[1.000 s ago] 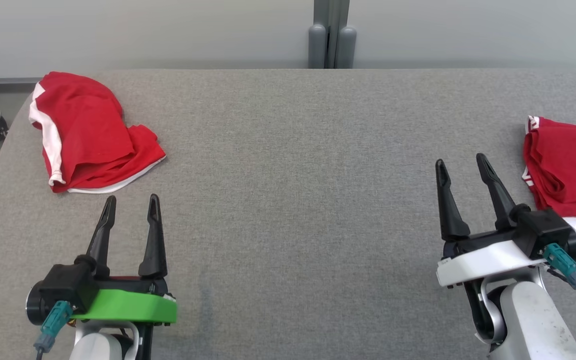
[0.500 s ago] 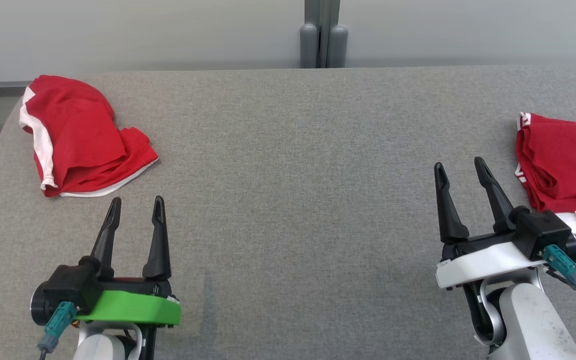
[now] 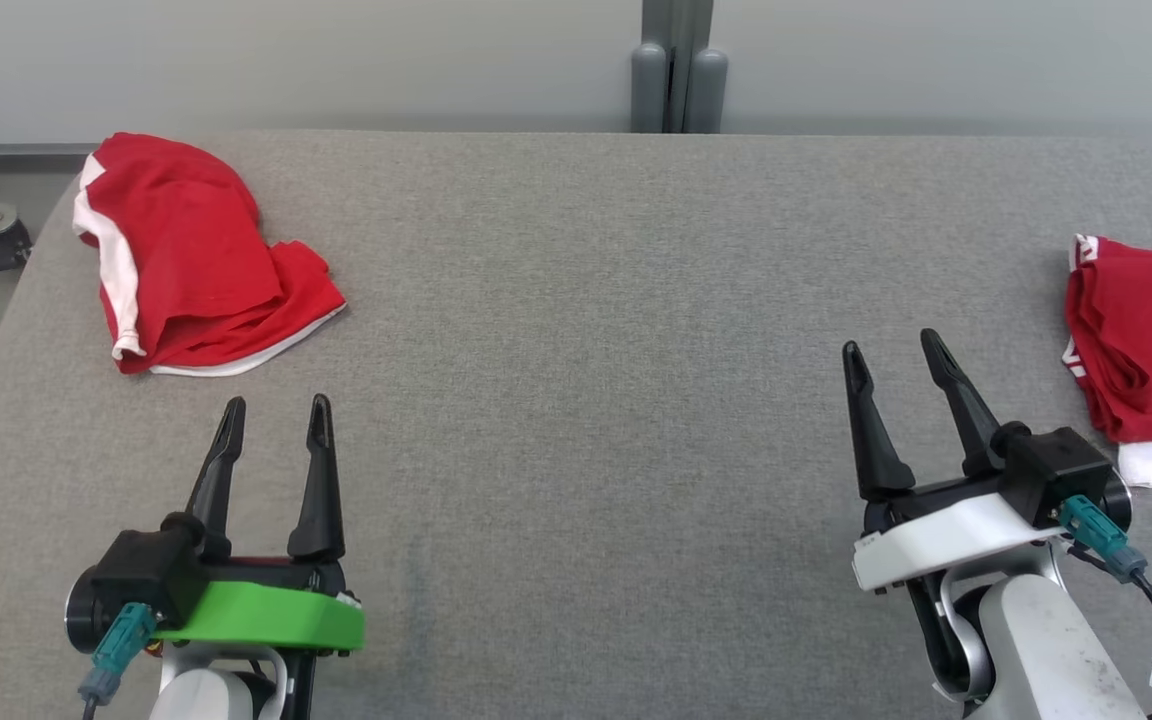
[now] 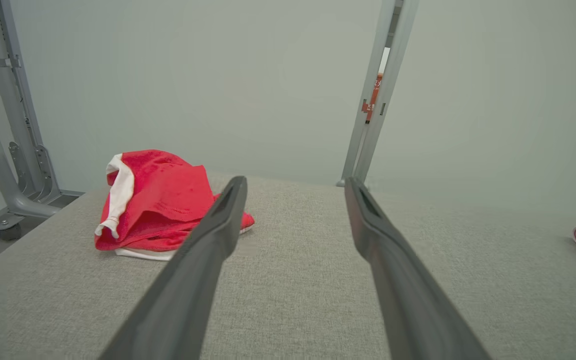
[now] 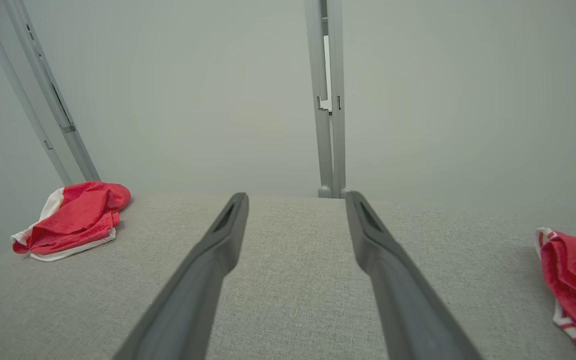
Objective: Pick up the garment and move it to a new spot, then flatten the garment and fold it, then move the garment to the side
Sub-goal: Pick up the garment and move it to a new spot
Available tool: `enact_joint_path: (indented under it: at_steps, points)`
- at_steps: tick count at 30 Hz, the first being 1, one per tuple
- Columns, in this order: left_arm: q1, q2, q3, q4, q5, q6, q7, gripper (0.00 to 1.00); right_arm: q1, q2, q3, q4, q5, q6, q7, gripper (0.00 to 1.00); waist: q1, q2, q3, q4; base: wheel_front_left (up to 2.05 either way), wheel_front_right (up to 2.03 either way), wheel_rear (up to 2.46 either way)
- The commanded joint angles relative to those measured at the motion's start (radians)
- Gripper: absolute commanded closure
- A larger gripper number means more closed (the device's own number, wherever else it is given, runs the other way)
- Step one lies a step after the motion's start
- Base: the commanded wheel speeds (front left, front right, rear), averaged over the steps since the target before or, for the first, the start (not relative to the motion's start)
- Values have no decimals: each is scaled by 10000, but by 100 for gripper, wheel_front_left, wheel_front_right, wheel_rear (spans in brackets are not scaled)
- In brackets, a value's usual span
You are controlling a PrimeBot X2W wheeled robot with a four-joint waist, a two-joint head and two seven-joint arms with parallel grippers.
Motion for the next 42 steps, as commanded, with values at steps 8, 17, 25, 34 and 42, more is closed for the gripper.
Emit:
enact_joint_path:
  at_steps: [8, 17, 25, 34, 42]
  points:
    - [12, 13, 96, 71, -171, 172, -2, 0, 21, -12, 237, 202, -89, -11, -1, 0, 0, 0, 22, 1366, 0, 0, 0]
    - [206, 11, 275, 28, -214, 249, -2, 0, -69, -18, 617, 383, -22, -11, -1, 0, 0, 0, -67, 2639, 0, 0, 0]
    - [344, 11, 323, -10, -178, 288, -2, 0, -58, -18, 818, 561, 25, -11, -1, 0, 0, 0, -208, 3364, 0, 0, 0]
    - [431, 11, 426, -78, -154, 278, -2, 0, -74, -20, 941, 596, 78, -11, -1, 0, 0, 0, -225, 3501, 0, 0, 0]
    - [-87, 13, 634, -238, -363, 372, -2, 0, -415, -21, 795, 449, -266, -11, -1, 0, 0, 0, 503, 3140, 0, 0, 0]
